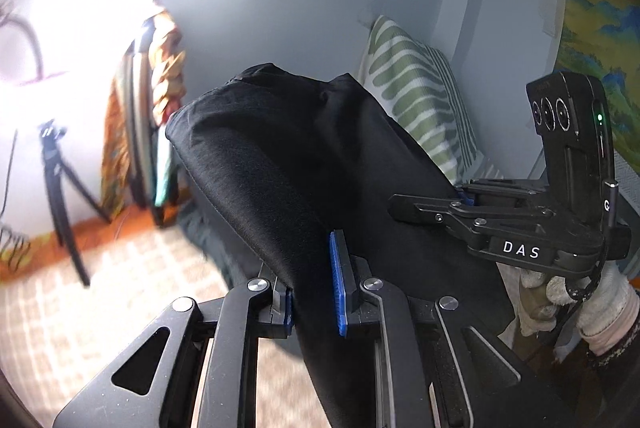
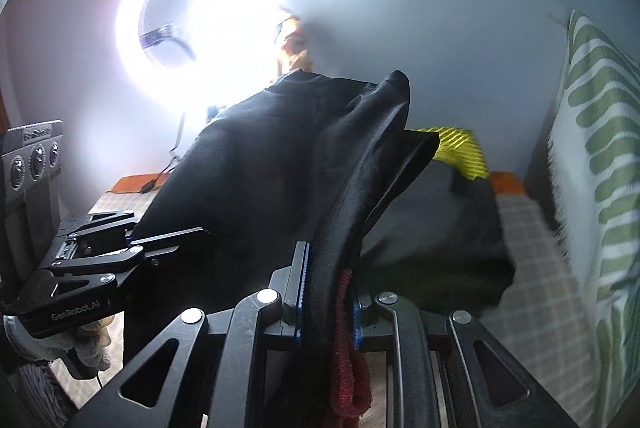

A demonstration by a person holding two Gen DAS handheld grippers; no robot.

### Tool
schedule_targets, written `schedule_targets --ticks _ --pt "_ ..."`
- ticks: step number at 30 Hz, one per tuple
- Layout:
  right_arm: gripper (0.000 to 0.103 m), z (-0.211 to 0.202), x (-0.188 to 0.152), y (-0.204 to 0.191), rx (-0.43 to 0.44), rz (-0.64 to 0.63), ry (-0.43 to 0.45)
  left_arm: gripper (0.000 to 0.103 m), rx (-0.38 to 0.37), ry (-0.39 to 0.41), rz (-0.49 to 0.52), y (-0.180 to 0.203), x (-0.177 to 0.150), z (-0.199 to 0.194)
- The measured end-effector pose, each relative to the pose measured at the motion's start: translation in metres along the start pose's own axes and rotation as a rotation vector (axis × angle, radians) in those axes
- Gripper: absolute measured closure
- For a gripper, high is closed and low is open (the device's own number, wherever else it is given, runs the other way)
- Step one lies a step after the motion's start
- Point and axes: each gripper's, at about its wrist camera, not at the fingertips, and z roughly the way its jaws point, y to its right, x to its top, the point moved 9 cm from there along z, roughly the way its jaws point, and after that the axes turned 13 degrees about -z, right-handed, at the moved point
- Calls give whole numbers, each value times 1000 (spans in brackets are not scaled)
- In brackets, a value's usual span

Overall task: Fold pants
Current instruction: 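Carry the trousers onto the dark clothes stack and open the right gripper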

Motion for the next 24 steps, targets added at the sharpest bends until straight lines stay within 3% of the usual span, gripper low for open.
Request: schedule_targets --ticks 9,24 --pt "88 40 38 74 -27 39 10 90 12 2 3 5 53 65" --pt "84 113 24 123 0 66 -66 87 81 -67 -38 -28 41 132"
